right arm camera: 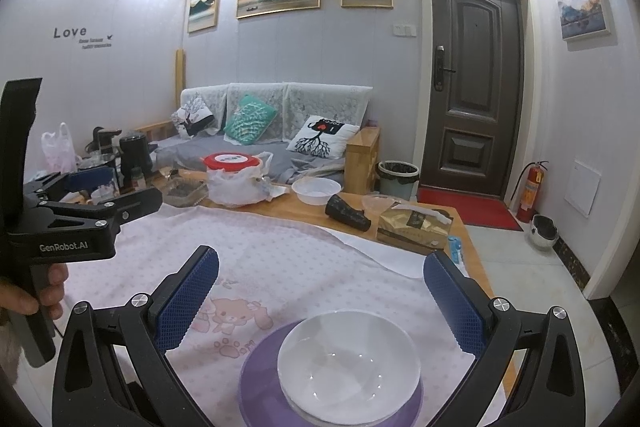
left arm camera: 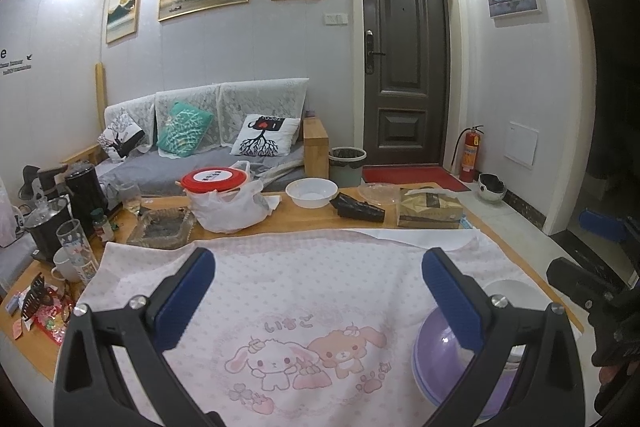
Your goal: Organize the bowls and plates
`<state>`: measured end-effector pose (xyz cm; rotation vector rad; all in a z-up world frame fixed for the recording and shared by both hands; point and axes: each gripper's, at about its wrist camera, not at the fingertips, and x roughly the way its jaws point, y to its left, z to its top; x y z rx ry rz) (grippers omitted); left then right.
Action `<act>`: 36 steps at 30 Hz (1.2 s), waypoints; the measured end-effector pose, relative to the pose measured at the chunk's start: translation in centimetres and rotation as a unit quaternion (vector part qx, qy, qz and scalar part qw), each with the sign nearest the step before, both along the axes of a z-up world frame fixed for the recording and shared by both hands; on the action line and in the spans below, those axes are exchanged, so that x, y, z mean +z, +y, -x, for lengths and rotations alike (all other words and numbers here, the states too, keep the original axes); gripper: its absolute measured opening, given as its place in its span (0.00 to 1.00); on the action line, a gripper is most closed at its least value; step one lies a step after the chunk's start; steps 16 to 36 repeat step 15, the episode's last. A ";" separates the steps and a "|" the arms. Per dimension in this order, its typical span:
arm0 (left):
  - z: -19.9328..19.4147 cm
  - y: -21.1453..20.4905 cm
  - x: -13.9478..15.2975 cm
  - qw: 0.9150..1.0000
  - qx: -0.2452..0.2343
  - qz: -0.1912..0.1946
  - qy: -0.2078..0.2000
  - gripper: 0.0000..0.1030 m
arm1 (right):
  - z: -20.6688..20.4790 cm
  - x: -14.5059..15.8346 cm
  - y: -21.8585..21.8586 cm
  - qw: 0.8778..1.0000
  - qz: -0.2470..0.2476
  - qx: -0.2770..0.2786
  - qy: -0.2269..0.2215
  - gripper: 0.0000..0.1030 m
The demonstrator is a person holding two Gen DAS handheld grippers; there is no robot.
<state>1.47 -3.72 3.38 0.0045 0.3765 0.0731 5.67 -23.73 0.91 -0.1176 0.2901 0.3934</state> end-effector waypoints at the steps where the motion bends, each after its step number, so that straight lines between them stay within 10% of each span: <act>1: 0.0 0.0 0.0 1.000 0.000 0.000 -0.001 1.00 | 0.0 0.1 0.1 1.000 0.000 0.000 0.000 0.99; 36: 0.1 0.3 0.1 1.000 0.003 0.003 -0.004 1.00 | 0.0 0.2 0.1 1.000 -0.002 0.000 -0.001 0.99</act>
